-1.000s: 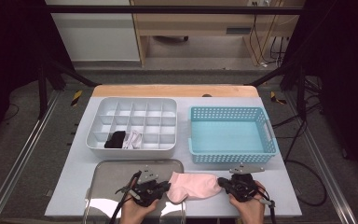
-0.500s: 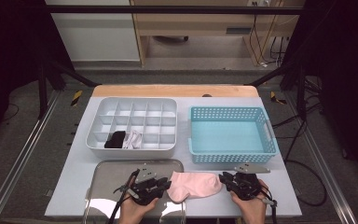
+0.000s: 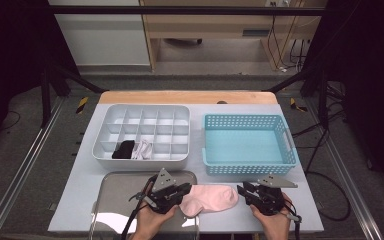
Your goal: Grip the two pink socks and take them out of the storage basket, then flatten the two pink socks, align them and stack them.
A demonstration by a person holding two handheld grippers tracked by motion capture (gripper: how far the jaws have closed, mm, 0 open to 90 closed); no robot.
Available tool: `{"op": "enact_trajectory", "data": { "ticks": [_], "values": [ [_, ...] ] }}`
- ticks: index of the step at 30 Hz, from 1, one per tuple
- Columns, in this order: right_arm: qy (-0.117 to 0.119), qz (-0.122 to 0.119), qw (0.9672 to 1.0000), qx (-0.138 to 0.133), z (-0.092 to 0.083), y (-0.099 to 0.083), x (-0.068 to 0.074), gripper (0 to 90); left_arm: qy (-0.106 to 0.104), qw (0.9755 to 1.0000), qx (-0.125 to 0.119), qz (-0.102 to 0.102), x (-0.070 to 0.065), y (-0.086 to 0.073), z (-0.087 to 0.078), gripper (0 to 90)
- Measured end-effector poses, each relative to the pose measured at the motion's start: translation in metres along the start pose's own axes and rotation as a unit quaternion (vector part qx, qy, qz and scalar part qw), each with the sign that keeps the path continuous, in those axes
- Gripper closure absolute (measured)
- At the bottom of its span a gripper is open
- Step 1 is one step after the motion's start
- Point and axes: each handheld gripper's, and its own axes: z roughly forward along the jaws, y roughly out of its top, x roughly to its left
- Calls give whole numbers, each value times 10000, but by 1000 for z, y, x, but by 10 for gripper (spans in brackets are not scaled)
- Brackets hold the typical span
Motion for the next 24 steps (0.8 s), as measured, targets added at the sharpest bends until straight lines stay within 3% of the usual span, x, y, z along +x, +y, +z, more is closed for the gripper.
{"op": "enact_trajectory", "data": {
  "ticks": [7,24],
  "values": [
    [-47,61,10000,-49,-2,-2,-4,639,-7,10000,-52,46,-5,4,7,872],
    [93,158,9998,127,3,-8,1,592,-170,9994,240,205,-18,5,35,890]
  ]
}}
